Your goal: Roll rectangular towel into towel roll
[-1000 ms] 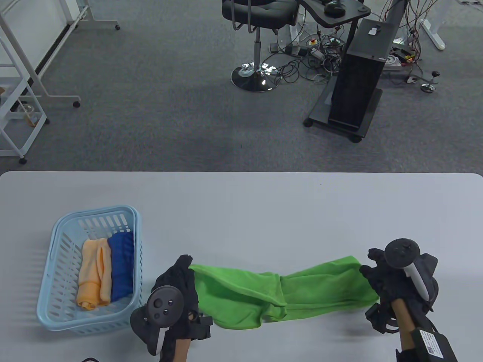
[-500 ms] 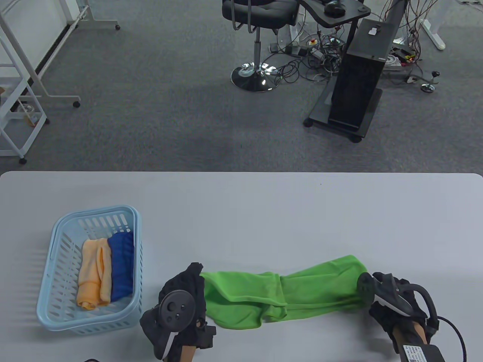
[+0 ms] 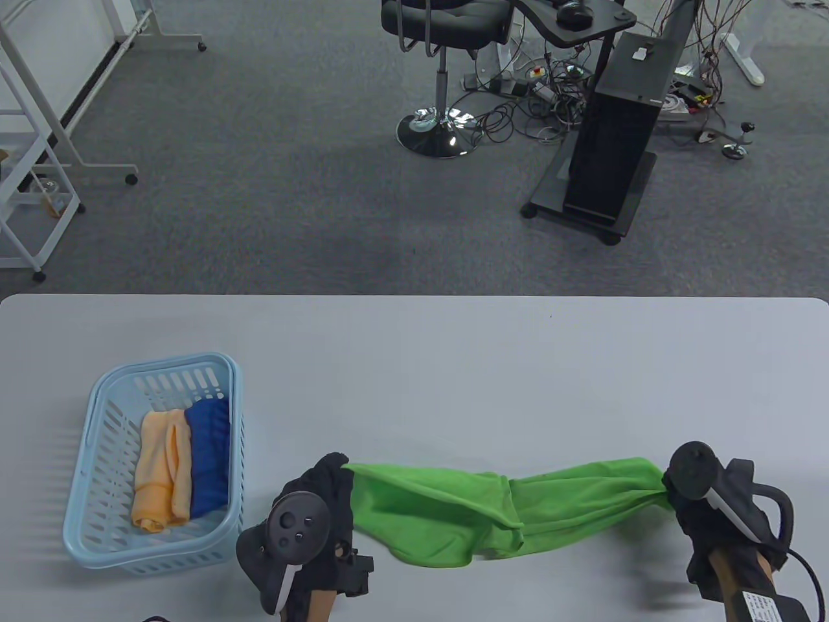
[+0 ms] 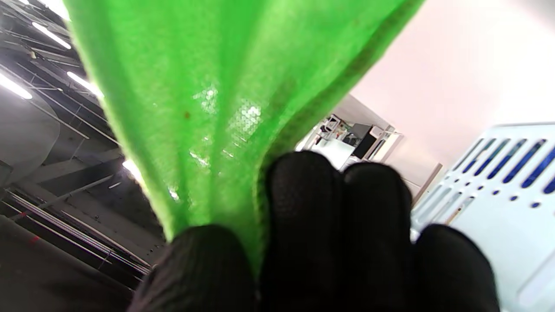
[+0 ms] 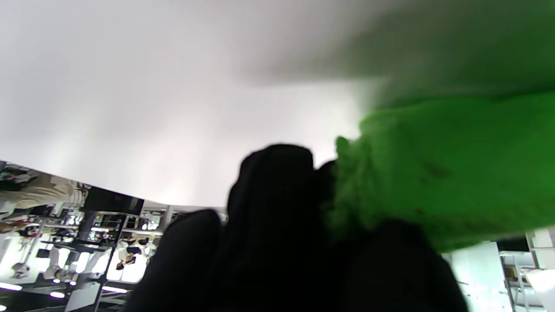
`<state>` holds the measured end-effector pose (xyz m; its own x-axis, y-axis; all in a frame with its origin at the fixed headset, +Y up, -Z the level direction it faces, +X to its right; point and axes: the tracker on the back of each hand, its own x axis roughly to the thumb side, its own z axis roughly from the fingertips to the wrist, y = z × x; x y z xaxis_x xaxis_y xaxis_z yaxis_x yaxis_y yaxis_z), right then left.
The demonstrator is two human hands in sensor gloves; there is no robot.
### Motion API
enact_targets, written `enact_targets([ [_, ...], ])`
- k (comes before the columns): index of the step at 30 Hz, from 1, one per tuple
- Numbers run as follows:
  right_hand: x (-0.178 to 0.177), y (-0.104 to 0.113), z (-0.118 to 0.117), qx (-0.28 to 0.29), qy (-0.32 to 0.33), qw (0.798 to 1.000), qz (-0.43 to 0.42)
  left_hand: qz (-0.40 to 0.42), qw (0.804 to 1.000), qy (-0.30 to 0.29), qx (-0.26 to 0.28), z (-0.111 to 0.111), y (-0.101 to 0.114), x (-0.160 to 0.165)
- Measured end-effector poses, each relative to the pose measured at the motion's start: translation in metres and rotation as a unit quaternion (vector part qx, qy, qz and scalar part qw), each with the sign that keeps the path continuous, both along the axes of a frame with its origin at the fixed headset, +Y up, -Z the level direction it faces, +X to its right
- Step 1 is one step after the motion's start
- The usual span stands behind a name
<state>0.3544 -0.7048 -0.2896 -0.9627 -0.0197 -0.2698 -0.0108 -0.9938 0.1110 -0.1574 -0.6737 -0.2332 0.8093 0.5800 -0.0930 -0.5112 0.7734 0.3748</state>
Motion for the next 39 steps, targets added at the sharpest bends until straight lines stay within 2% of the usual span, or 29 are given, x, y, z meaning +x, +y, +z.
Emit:
enact_targets([
  [4,0.001,0.01,0.002,-0.003,-0.006,1.0,0.002,-0.015,1.0,-0.001,-0.028,-0.014,0.024,0.008],
  [8,0.003,0.017,0.004,-0.006,-0.011,1.0,0.002,-0.017,0.997,0.006,-0.081,-0.033,0.054,0.006],
  [13,0.01,0.017,0.007,-0.006,-0.017,1.0,0.022,-0.059,0.993,0.043,-0.088,-0.042,0.096,-0.01],
  [16,0.014,0.015,0.008,-0.02,-0.024,0.999,0.024,-0.076,0.99,0.068,-0.097,-0.045,0.108,-0.025],
  [25,0.027,0.018,0.01,0.001,-0.037,0.999,0.033,-0.091,0.977,0.131,-0.14,-0.043,0.106,-0.084],
  [30,0.039,0.021,0.014,0.01,-0.068,0.997,0.019,-0.133,0.965,0.173,-0.145,-0.042,0.106,-0.109],
  [33,0.038,0.024,0.014,-0.001,-0.076,0.997,-0.009,-0.138,0.962,0.183,-0.15,-0.043,0.103,-0.116],
  [39,0.029,0.031,0.012,0.0,-0.074,0.997,-0.002,-0.144,0.959,0.185,-0.157,-0.042,0.1,-0.12],
])
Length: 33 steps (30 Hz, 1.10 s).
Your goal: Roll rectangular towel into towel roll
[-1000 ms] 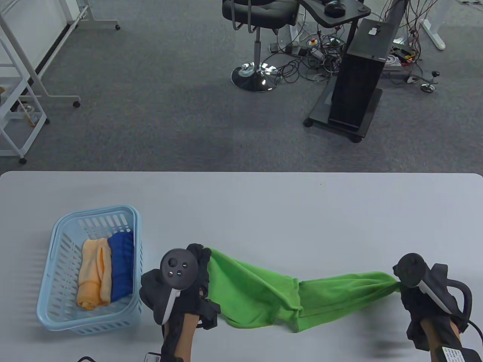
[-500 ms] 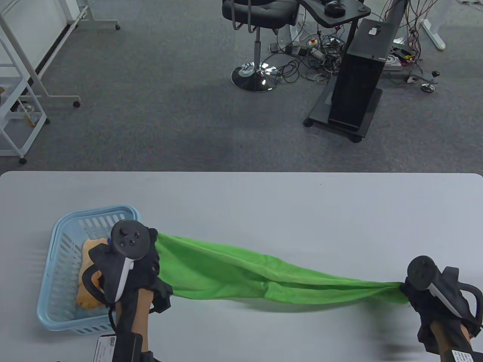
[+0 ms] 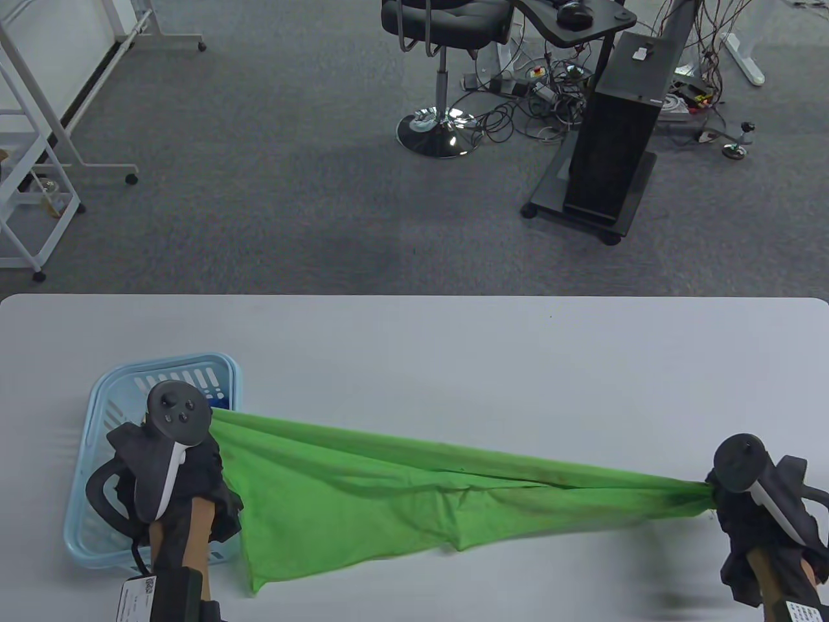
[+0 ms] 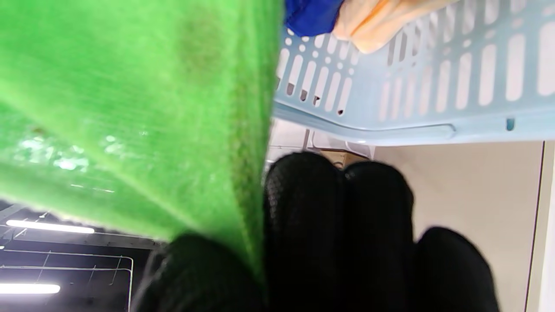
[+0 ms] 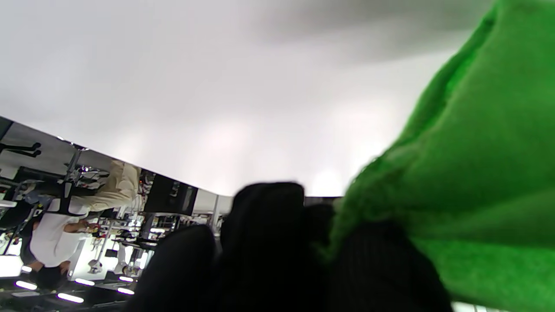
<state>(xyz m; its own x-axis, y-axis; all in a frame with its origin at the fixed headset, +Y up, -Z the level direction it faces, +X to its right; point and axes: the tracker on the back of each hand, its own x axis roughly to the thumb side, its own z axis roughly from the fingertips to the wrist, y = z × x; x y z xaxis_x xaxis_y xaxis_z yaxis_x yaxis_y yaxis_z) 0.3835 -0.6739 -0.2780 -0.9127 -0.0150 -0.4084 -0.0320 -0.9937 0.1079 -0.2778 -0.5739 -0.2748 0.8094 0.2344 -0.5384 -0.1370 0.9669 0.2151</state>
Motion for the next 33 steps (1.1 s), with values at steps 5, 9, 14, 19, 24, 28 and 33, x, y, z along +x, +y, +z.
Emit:
enact_targets([
  [5,-0.009,0.008,-0.003,0.021,-0.006,0.999,-0.033,0.02,0.999,-0.034,-0.019,-0.005,0.001,0.015],
  [9,-0.015,0.015,-0.008,0.017,-0.028,0.993,-0.116,0.073,0.995,-0.07,-0.007,-0.012,0.007,0.03],
  [14,-0.021,0.02,-0.018,0.048,-0.058,0.965,-0.252,0.213,0.972,-0.101,0.022,-0.029,0.01,0.044],
  [19,-0.021,0.015,-0.029,0.085,-0.101,0.909,-0.395,0.378,0.916,-0.096,0.093,-0.05,-0.006,0.041],
  [24,-0.015,0.02,-0.046,0.148,-0.124,0.875,-0.444,0.462,0.866,-0.116,0.152,-0.073,-0.011,0.04],
  [28,0.003,0.043,-0.053,0.243,-0.131,0.855,-0.439,0.485,0.837,-0.142,0.208,-0.087,0.005,0.026],
  [33,0.035,0.065,-0.035,0.349,-0.129,0.808,-0.457,0.513,0.795,-0.172,0.273,-0.074,0.015,-0.006],
])
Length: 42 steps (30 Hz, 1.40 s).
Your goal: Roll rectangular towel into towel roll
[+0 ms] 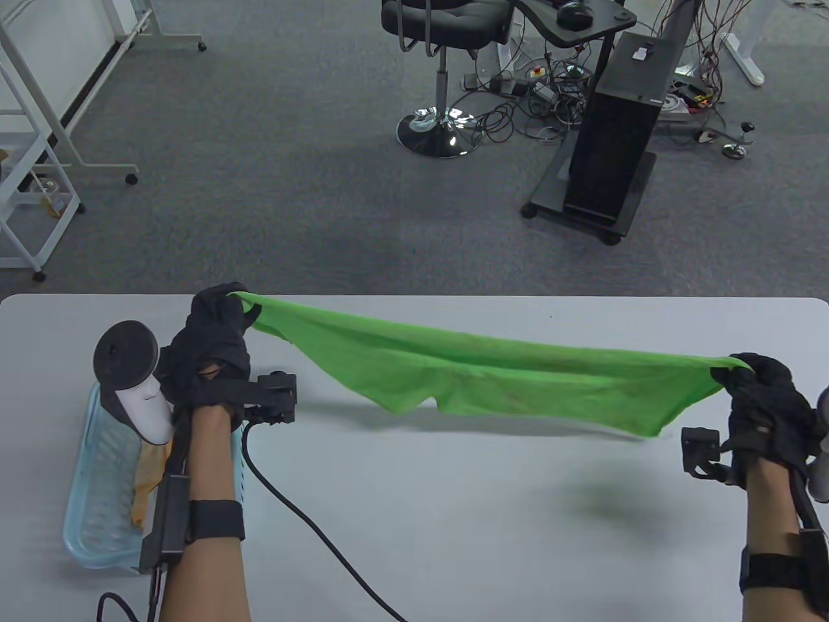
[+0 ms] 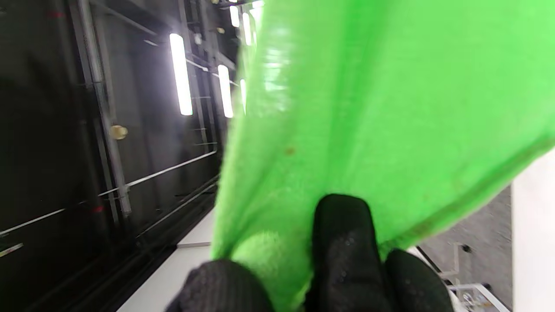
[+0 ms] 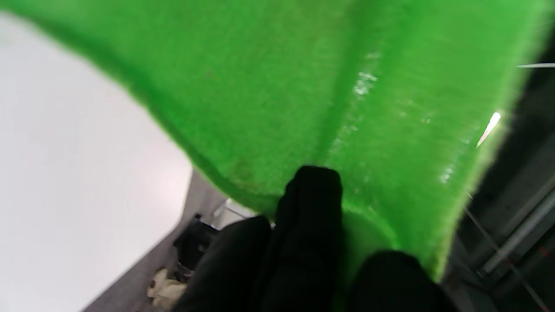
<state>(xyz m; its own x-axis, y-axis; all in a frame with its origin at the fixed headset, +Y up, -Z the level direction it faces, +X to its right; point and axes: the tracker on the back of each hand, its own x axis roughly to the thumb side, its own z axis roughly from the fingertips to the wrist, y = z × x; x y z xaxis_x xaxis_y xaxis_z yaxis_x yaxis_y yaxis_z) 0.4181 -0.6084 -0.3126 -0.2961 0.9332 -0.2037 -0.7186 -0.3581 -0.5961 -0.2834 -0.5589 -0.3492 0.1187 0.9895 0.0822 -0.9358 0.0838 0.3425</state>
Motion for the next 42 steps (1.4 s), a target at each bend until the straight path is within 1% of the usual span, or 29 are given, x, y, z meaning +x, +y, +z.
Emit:
enact_targets([
  [1,0.004,-0.001,0.006,0.012,0.006,1.0,-0.005,-0.009,1.0,-0.019,0.005,0.006,-0.002,-0.003],
  [2,0.005,-0.003,0.01,0.011,0.009,1.0,-0.011,-0.025,0.999,-0.035,0.001,0.01,-0.004,-0.003],
  [4,0.007,-0.015,0.022,-0.005,0.024,1.0,-0.011,-0.115,0.99,-0.073,-0.048,0.025,-0.012,-0.001],
  [5,0.008,-0.025,0.03,-0.027,0.025,0.999,-0.002,-0.187,0.976,-0.077,-0.081,0.034,-0.017,0.002],
  [6,0.008,-0.038,0.037,-0.052,0.031,0.998,0.01,-0.269,0.955,-0.064,-0.104,0.043,-0.023,0.007],
  [7,0.008,-0.049,0.043,-0.075,0.046,0.996,0.019,-0.323,0.937,-0.056,-0.12,0.047,-0.028,0.011],
  [8,0.007,-0.063,0.049,-0.106,0.056,0.992,0.034,-0.385,0.91,-0.057,-0.146,0.053,-0.037,0.018],
  [9,0.007,-0.071,0.053,-0.121,0.058,0.99,0.042,-0.413,0.894,-0.063,-0.161,0.056,-0.043,0.021],
  [10,0.006,-0.084,0.058,-0.146,0.064,0.986,0.05,-0.442,0.876,-0.074,-0.179,0.06,-0.053,0.028],
  [11,0.005,-0.094,0.062,-0.171,0.078,0.98,0.059,-0.463,0.86,-0.079,-0.198,0.063,-0.064,0.033],
  [13,0.004,-0.104,0.066,-0.198,0.086,0.973,0.081,-0.48,0.847,-0.075,-0.214,0.067,-0.075,0.039],
  [14,0.004,-0.108,0.068,-0.21,0.088,0.969,0.094,-0.493,0.837,-0.072,-0.228,0.069,-0.078,0.044],
  [17,0.004,-0.106,0.068,-0.226,0.1,0.963,0.105,-0.519,0.822,-0.059,-0.227,0.071,-0.084,0.049],
  [20,0.007,-0.099,0.066,-0.234,0.09,0.962,0.107,-0.535,0.809,-0.046,-0.24,0.07,-0.08,0.051],
  [21,0.009,-0.095,0.063,-0.232,0.085,0.962,0.118,-0.54,0.804,-0.035,-0.247,0.068,-0.076,0.052],
  [24,0.012,-0.088,0.055,-0.24,0.073,0.957,0.148,-0.539,0.803,-0.02,-0.253,0.062,-0.068,0.054],
  [26,0.012,-0.083,0.043,-0.245,0.07,0.952,0.167,-0.553,0.788,-0.01,-0.269,0.053,-0.062,0.058],
  [28,0.012,-0.082,0.035,-0.256,0.073,0.948,0.177,-0.56,0.78,-0.003,-0.281,0.044,-0.058,0.062],
  [31,0.009,-0.078,0.018,-0.258,0.066,0.946,0.185,-0.57,0.764,0.007,-0.302,0.026,-0.051,0.069],
  [32,0.008,-0.078,0.012,-0.265,0.062,0.942,0.194,-0.573,0.76,0.01,-0.308,0.018,-0.05,0.071],
  [34,0.005,-0.078,0.002,-0.27,0.054,0.938,0.21,-0.576,0.751,0.016,-0.321,0.005,-0.05,0.074],
  [36,0.001,-0.081,-0.009,-0.289,0.054,0.929,0.224,-0.593,0.734,0.025,-0.33,-0.009,-0.052,0.078],
  [37,0.0,-0.082,-0.012,-0.292,0.051,0.928,0.228,-0.599,0.729,0.027,-0.33,-0.014,-0.053,0.079],
  [39,-0.004,-0.087,-0.021,-0.301,0.034,0.924,0.232,-0.609,0.712,0.023,-0.35,-0.03,-0.062,0.081],
  [42,-0.009,-0.094,-0.027,-0.31,0.014,0.925,0.217,-0.616,0.69,0.009,-0.38,-0.042,-0.072,0.083],
])
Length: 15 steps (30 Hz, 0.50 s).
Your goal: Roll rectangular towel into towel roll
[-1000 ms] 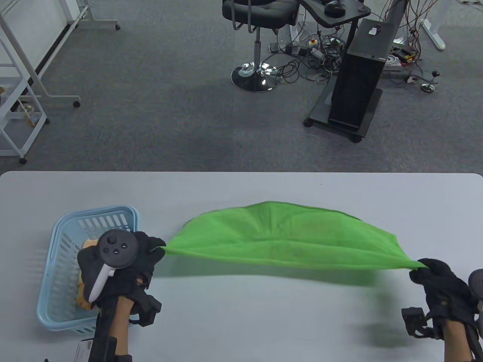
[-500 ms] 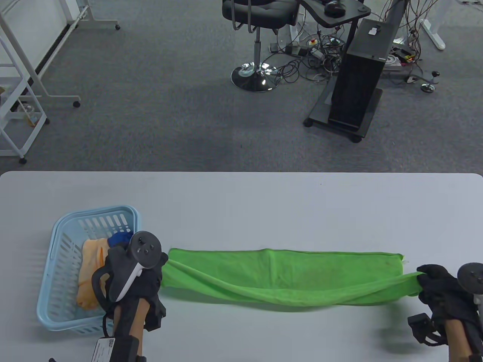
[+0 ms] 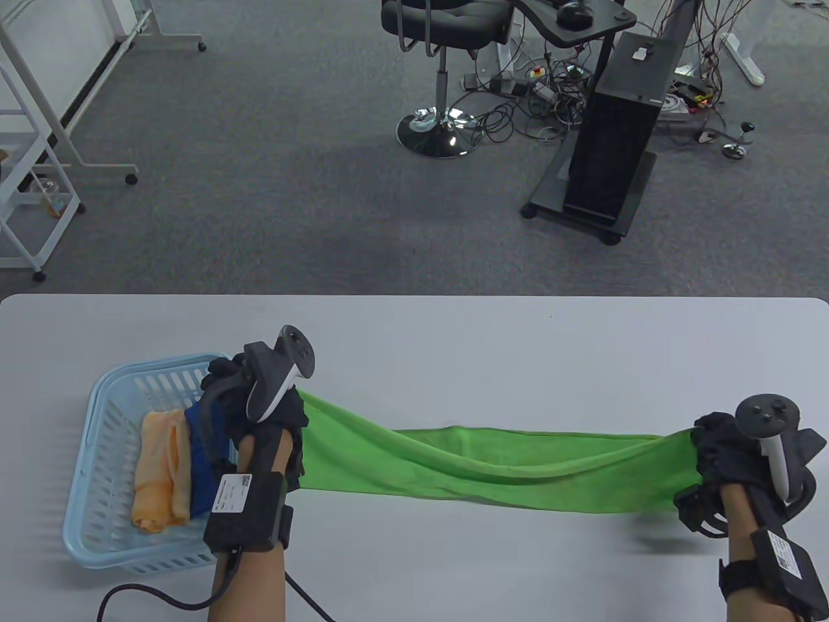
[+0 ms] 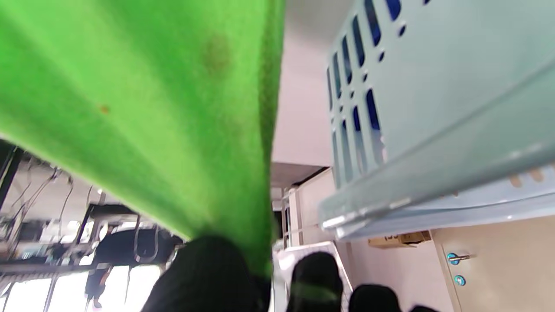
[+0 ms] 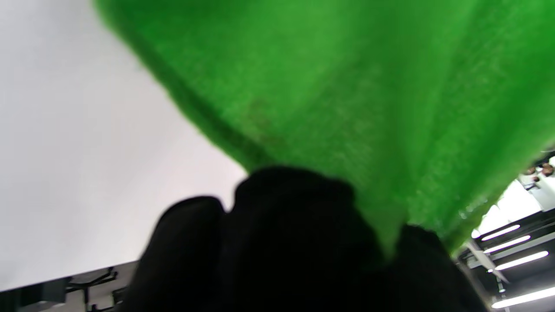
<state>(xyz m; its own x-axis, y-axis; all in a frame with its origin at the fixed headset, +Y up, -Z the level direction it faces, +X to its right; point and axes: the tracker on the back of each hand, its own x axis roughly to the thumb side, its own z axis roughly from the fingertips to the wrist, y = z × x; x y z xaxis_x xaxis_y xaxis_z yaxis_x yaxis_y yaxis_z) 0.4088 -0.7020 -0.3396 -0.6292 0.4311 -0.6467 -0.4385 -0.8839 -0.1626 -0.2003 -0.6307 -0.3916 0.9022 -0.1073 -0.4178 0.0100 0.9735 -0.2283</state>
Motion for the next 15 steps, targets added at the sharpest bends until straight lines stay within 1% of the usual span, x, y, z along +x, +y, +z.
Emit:
enact_targets([
  [2,-0.006,0.001,-0.001,-0.01,-0.003,1.0,0.006,-0.012,1.0,-0.011,-0.018,-0.004,-0.002,0.003],
  [5,-0.012,0.012,0.002,-0.01,-0.004,0.999,0.03,-0.038,0.999,-0.024,-0.016,-0.002,0.008,0.009],
  [8,-0.018,0.029,0.006,0.002,0.003,0.999,0.055,-0.056,0.997,-0.044,0.008,0.004,0.022,0.015],
  [9,-0.022,0.035,0.008,0.002,0.01,0.998,0.061,-0.063,0.997,-0.05,0.023,0.007,0.026,0.017],
  [11,-0.031,0.044,0.008,-0.001,0.038,0.998,0.052,-0.066,0.996,-0.055,0.029,0.009,0.029,0.019],
  [13,-0.04,0.049,0.01,0.006,0.052,0.998,0.044,-0.057,0.996,-0.058,0.027,0.008,0.028,0.019],
  [15,-0.056,0.05,0.012,0.008,0.087,0.996,0.036,-0.036,0.997,-0.066,0.006,0.003,0.019,0.019],
])
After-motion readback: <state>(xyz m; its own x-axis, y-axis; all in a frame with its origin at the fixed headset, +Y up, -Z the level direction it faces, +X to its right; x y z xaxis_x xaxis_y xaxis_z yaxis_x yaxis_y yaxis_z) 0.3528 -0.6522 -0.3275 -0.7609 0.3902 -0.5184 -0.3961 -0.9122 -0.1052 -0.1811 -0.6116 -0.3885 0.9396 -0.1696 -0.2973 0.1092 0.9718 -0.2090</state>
